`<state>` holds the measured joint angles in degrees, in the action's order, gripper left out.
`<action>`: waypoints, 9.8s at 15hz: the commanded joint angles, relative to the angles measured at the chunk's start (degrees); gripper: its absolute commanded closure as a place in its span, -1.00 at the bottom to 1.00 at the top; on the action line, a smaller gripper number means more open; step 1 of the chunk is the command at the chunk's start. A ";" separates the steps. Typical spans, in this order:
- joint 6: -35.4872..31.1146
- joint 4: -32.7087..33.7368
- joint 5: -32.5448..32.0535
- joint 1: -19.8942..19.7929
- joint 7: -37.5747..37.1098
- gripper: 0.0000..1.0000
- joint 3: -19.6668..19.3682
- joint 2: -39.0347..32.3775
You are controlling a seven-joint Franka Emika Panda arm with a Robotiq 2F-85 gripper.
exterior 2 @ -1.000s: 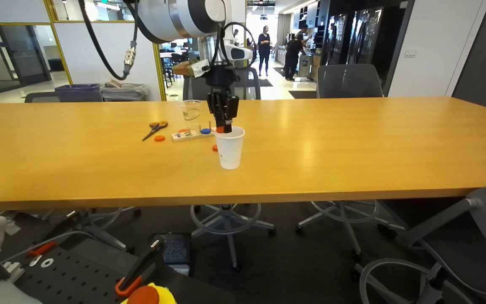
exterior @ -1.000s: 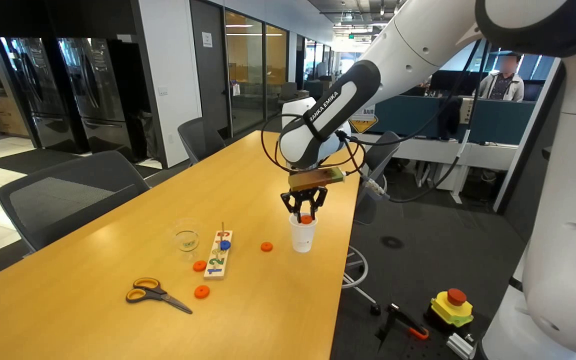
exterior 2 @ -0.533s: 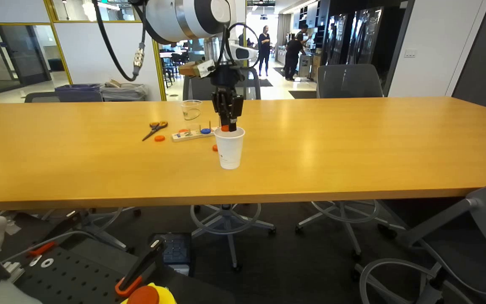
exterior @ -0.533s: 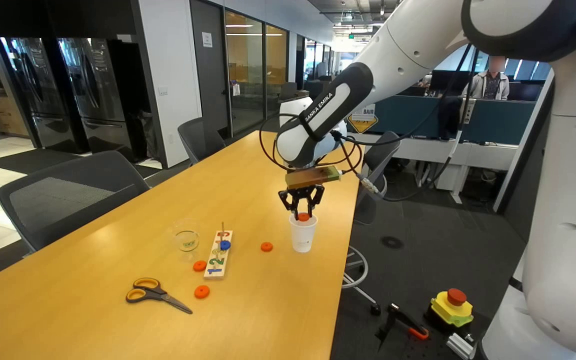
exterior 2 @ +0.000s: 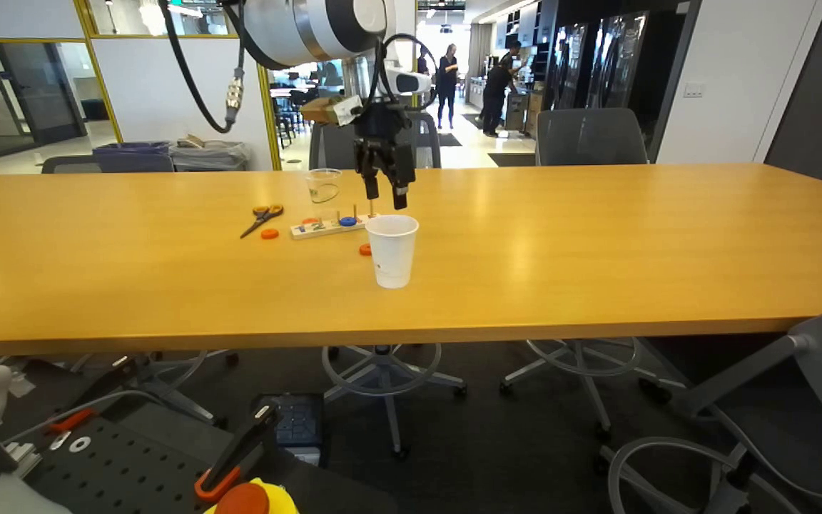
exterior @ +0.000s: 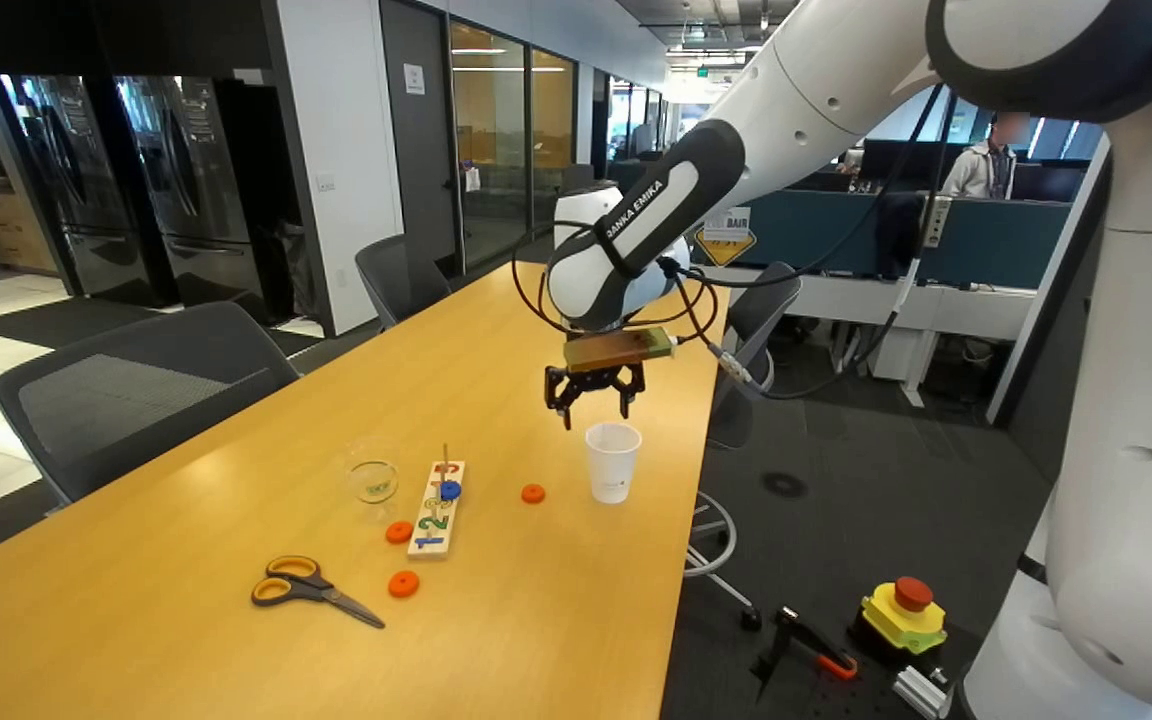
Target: Put two round orange blocks in the white cup then put the blue round block in the clear cup, then put the last two round orange blocks
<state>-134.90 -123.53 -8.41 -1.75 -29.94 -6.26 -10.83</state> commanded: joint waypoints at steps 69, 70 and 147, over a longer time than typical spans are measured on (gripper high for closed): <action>-1.14 7.53 13.16 -7.21 58.03 0.54 12.08 -7.03; 0.76 6.91 14.37 -7.30 57.76 0.54 11.61 -4.70; -6.52 17.13 5.18 0.40 62.36 -1.00 14.85 -20.29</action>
<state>-141.25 -111.72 -4.44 0.43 28.88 6.63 -26.50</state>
